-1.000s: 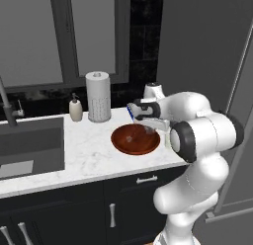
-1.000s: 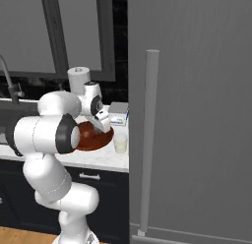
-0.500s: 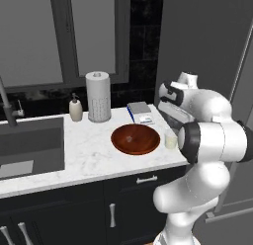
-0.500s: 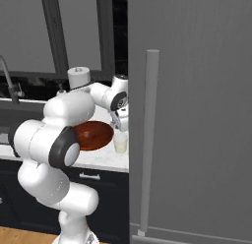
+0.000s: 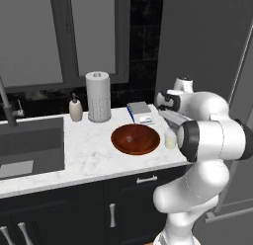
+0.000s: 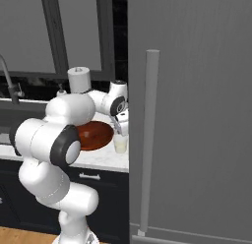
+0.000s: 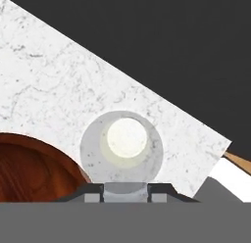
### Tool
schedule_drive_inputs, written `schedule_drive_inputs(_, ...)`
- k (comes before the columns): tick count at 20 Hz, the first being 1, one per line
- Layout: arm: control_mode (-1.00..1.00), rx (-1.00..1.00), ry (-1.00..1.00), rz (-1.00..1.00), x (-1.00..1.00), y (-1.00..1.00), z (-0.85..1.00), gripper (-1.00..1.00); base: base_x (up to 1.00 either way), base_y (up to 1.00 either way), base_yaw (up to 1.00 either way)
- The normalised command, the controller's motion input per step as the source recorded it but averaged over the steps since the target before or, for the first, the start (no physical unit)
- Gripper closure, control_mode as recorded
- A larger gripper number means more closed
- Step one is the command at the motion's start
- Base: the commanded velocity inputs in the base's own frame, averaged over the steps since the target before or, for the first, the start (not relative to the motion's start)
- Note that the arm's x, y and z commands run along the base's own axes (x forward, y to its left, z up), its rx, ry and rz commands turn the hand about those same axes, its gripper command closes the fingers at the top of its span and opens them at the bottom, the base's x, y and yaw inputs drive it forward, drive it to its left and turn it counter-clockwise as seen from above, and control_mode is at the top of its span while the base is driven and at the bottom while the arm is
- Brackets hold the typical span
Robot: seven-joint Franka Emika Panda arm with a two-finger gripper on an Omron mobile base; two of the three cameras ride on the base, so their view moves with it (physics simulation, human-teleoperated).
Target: Grab a lemon wedge from the fridge and one ice cube from the ice bowl, and put them in the glass of lemonade.
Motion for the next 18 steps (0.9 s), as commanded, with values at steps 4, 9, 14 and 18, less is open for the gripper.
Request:
schedule_drive_inputs(4, -1.00, -0.07, 0.00, -0.02, 0.06, -0.05, -0.24, 1.00, 0.00, 0.00, 0.00)
schedule_drive_inputs(9, -1.00, -0.02, 0.00, 0.00, 0.21, -0.05, -0.16, 1.00, 0.00, 0.00, 0.00)
schedule_drive_inputs(14, -1.00, -0.01, 0.00, 0.00, 0.22, -0.11, -0.12, 1.00, 0.00, 0.00, 0.00)
schedule_drive_inputs(18, -1.00, -0.03, 0.00, 0.00, 0.21, -0.06, -0.12, 1.00, 0.00, 0.00, 0.00)
